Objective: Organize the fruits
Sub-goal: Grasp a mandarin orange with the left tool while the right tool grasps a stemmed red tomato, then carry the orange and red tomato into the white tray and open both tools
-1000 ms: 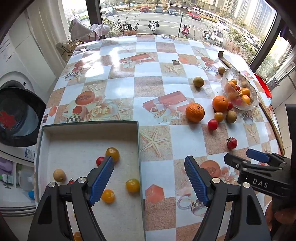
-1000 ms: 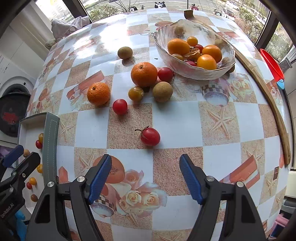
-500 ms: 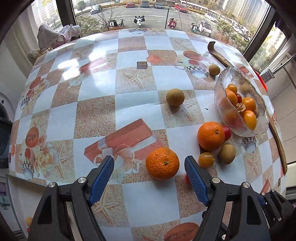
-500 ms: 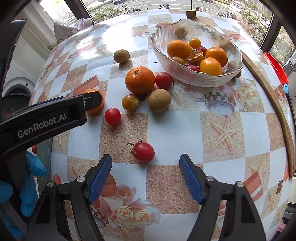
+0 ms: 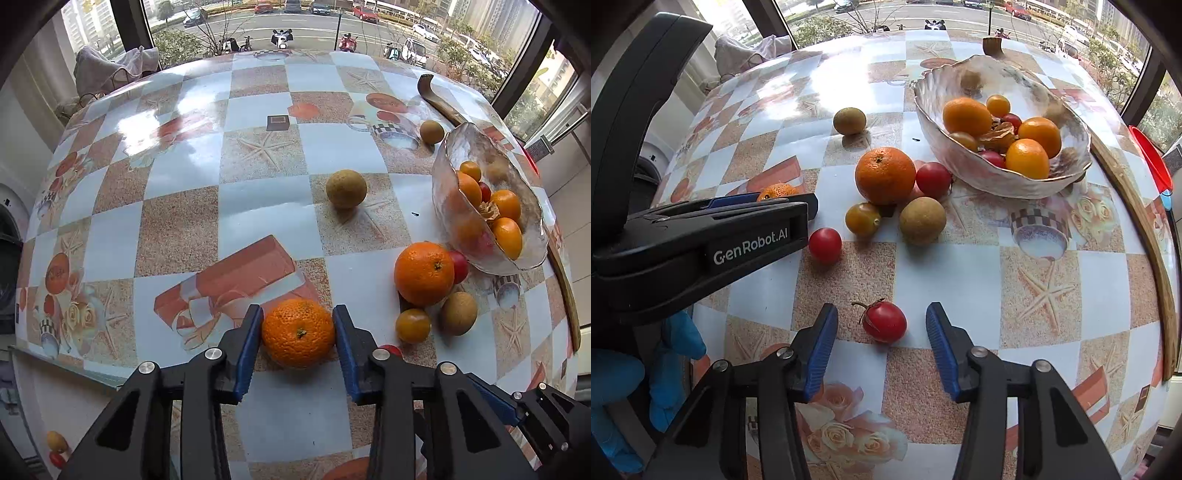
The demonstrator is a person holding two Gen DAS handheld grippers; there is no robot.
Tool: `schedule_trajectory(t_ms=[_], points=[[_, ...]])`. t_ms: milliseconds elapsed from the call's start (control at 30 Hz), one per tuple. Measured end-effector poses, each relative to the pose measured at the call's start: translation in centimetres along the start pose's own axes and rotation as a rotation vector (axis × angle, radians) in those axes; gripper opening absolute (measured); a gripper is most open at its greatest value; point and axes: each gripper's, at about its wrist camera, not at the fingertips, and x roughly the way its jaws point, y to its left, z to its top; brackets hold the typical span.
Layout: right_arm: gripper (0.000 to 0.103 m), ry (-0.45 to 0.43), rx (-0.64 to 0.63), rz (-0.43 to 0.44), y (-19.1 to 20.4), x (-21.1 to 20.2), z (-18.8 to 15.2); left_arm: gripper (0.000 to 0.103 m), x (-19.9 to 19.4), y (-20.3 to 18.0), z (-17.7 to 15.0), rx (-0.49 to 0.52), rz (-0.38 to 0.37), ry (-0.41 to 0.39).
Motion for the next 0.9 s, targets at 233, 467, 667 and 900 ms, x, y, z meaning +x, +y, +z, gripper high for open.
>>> schedule_trajectory(t_ms=[233, 467, 667, 900], points=[[0.024, 0.033, 0.083, 0.072, -1.4, -0.1, 0.1, 0.039, -1.7, 1.1, -1.5, -0.05, -0.041, -0.028], [0.024, 0.071, 0.119, 0.125, -1.3, -0.6, -0.8, 0.039, -5.4, 2.7, -4.6, -0.072, -0.057, -0.062], [0.024, 0.088, 0.143, 0.151, -1.0, -1.4, -1.6, 0.039, -7.8, 4.3, -7.2, -0.094, -0.063, -0.065], [0.024, 0.11, 0.086, 0.17, 1.9, -1.9, -1.7, 0.039, -10.8, 7.1, -10.5, -0.175, -0.046, -0.089]])
